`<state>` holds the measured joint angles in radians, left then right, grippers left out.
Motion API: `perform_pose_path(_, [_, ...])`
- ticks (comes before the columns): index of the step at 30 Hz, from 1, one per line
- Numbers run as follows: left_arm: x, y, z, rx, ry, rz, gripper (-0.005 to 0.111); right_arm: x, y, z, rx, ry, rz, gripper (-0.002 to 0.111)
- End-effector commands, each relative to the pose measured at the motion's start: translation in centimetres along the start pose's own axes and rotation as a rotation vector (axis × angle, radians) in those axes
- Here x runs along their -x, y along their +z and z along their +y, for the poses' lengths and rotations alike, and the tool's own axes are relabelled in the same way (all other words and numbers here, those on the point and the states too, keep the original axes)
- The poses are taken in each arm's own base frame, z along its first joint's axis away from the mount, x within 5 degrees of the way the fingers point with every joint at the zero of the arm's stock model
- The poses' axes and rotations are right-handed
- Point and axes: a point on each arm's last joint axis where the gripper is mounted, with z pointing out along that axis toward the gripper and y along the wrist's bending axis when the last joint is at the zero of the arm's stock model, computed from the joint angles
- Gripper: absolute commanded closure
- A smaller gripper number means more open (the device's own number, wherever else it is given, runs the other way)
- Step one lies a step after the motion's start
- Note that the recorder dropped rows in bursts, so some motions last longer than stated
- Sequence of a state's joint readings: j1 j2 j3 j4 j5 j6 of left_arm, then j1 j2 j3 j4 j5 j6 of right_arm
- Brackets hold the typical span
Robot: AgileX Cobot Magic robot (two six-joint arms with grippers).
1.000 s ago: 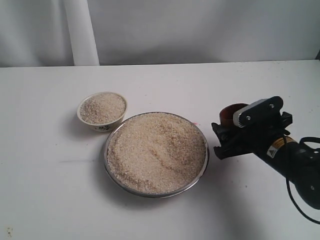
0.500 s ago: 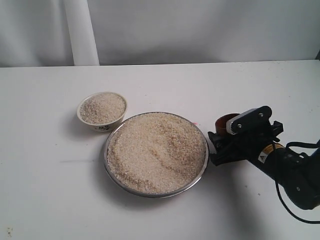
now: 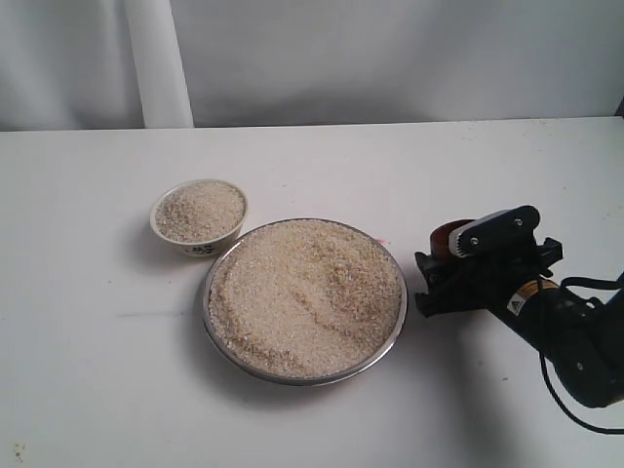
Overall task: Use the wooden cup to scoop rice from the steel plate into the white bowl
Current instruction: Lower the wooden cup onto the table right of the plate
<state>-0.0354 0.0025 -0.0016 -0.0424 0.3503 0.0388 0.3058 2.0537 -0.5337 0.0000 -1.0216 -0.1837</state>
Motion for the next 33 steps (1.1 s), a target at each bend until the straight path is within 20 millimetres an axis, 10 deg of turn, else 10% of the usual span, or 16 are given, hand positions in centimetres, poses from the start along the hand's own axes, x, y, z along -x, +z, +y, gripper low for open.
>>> perform_pose_path(1, [-0.01, 0.0, -0.03, -0.006, -0.002, -0.005, 0.107, 0.36, 0.04, 0.11, 0.028, -0.046, -0.035, 0.106])
perform_pose_path(11, [-0.01, 0.0, -0.03, -0.006, -0.002, -0.005, 0.107, 0.32, 0.05, 0.0, 0.016, -0.007, -0.03, 0.039])
perform_pose_path(33, [-0.01, 0.0, -0.03, -0.006, -0.002, -0.005, 0.107, 0.49, 0.04, -0.19, -0.005, 0.014, -0.049, 0.022])
